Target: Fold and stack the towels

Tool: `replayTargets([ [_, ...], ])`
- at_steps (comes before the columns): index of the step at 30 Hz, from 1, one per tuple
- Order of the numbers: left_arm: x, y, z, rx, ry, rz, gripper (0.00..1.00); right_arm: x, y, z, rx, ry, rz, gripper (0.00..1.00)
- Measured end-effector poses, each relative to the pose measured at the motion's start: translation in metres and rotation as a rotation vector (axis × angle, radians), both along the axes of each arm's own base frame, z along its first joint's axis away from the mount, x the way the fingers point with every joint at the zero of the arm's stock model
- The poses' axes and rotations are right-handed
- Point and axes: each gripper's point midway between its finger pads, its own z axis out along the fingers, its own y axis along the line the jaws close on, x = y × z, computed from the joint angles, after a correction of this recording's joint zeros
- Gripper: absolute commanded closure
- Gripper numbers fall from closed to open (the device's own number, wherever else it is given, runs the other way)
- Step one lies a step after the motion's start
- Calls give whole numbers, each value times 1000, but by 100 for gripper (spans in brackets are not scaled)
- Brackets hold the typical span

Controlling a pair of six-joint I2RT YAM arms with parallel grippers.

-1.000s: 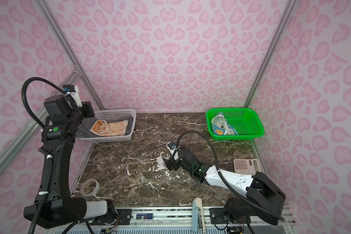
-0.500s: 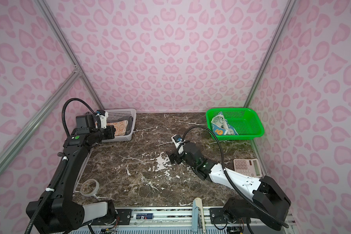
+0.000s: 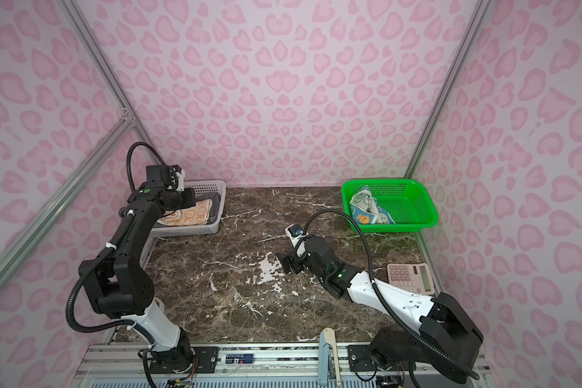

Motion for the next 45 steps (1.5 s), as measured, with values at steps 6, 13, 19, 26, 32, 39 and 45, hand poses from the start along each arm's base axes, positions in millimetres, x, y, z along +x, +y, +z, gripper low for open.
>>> replayTargets([
  [6, 28, 10, -41, 28, 89, 16, 97, 6, -10, -8, -2, 20, -29, 1],
  [13, 64, 26, -71, 93, 140, 33, 97, 16, -17, -17, -2, 45, -52, 1],
  [19, 71, 51, -101, 162, 203, 86, 97, 21, -21, -26, -6, 72, -56, 1],
  [26, 71, 72, -130, 184, 258, 129, 97, 28, -27, -36, -8, 103, -79, 1],
  [32, 68, 76, -149, 209, 305, 133, 97, 30, -25, -40, -9, 116, -73, 1],
  [39, 57, 110, -151, 316, 342, 200, 97, 32, -26, -42, -9, 122, -74, 1],
  [45, 48, 143, -146, 363, 355, 274, 97, 32, -27, -42, -6, 125, -75, 1],
])
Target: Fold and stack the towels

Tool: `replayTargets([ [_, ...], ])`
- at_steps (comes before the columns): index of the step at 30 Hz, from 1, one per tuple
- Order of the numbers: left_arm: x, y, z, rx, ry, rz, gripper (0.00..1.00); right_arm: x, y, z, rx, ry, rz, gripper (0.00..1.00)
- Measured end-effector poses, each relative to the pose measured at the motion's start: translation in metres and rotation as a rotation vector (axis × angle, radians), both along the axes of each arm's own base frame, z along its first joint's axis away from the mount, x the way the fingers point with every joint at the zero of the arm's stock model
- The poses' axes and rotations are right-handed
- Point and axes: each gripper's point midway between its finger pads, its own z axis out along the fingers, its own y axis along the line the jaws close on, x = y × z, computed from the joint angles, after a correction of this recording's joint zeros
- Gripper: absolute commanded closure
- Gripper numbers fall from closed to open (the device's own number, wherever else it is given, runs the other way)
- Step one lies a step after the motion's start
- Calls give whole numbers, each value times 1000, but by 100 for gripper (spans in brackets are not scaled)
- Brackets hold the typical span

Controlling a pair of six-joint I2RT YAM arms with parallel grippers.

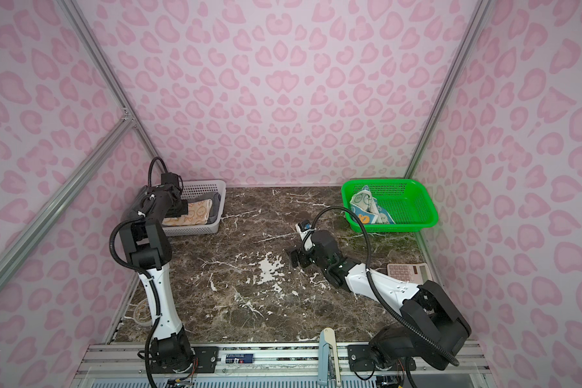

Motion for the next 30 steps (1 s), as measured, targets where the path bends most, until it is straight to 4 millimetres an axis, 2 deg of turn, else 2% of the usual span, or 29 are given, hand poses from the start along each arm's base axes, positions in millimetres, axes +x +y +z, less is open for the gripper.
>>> replayTargets([
  [6, -1, 23, 16, 70, -22, 48, 97, 0, 0, 0, 0, 0, 0, 1],
  [21, -2, 48, 35, 207, -51, 128, 97, 0, 1, -3, 5, 8, 5, 1],
  [26, -4, 51, 37, 233, -45, 142, 97, 0, 2, -2, 8, 9, 11, 1],
  [30, 0, 45, 33, 185, -60, 128, 96, 1, 3, 0, 15, 0, 11, 1],
])
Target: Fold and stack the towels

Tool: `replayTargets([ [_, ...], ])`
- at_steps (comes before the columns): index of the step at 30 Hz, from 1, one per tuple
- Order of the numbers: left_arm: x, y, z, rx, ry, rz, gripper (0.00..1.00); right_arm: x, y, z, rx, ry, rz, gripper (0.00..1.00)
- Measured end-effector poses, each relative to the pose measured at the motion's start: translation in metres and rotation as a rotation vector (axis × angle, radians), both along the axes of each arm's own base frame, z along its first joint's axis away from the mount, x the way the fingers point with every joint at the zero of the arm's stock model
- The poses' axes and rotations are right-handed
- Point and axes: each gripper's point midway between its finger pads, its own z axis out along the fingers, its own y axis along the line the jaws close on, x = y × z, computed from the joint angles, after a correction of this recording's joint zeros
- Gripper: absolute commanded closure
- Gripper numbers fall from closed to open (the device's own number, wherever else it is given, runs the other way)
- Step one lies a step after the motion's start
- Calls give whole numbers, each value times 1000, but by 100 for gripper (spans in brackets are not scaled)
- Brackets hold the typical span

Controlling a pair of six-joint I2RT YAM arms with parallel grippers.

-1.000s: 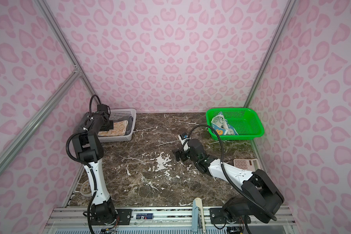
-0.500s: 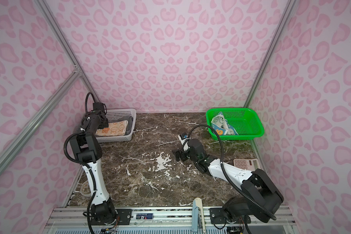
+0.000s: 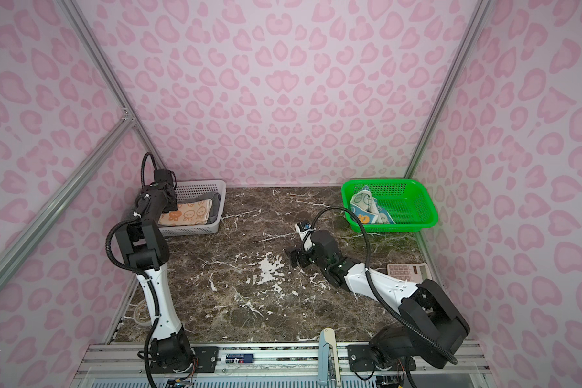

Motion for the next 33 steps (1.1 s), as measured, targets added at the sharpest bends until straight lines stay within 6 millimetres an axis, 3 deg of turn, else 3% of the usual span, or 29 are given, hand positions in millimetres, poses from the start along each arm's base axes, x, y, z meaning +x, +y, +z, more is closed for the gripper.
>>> replayTargets([
  [9, 10, -24, -6, -66, -20, -45, 96, 0, 0, 6, 13, -16, 0, 1],
  [20, 11, -31, -7, -53, -4, -68, 97, 0, 1, 9, 36, -15, -2, 1],
  [27, 5, -73, -41, -129, 71, -158, 97, -2, 3, 10, 41, -13, 8, 1],
  [30, -2, -80, -58, -158, 97, -165, 97, -3, 4, 9, 44, -11, 15, 1],
  [33, -5, -84, -59, -180, 79, -166, 97, -3, 5, 10, 48, -10, 22, 1],
])
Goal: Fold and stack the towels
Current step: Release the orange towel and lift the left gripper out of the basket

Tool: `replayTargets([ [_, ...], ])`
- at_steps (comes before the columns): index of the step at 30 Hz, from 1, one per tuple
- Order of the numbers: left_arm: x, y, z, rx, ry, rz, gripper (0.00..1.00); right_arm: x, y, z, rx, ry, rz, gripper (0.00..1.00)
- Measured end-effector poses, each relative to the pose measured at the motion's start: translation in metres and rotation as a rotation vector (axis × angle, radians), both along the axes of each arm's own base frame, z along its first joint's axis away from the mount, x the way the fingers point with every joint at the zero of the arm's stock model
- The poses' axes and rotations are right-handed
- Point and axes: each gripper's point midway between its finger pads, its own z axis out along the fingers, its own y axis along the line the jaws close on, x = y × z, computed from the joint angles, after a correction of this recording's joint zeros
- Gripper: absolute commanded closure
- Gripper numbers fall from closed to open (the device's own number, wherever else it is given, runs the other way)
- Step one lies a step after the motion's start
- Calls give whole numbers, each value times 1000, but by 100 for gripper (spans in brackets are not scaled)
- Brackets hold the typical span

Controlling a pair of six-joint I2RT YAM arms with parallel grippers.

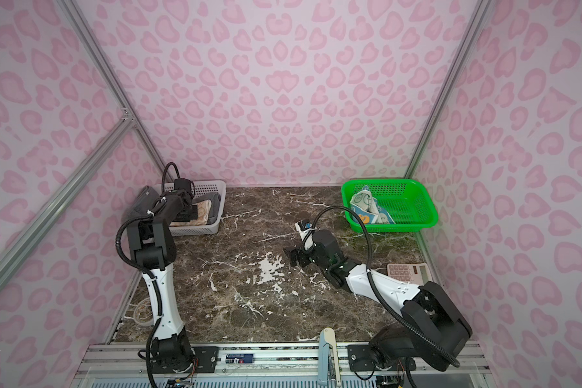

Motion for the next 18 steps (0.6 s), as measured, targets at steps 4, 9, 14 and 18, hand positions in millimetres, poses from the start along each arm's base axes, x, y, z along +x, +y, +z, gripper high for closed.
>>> replayTargets([
  [4, -7, -8, 13, -44, -20, -12, 97, -1, 2, 1, 5, 1, 11, 1],
  [9, -17, -22, 38, -98, -68, -26, 97, -4, 5, 2, 16, 5, 33, 1],
  [14, -25, -32, 100, -121, -188, -48, 97, -5, 8, 3, 21, 4, 45, 1],
  [18, -49, -43, 188, -137, -366, -78, 97, -6, 9, 5, 23, 0, 48, 1],
])
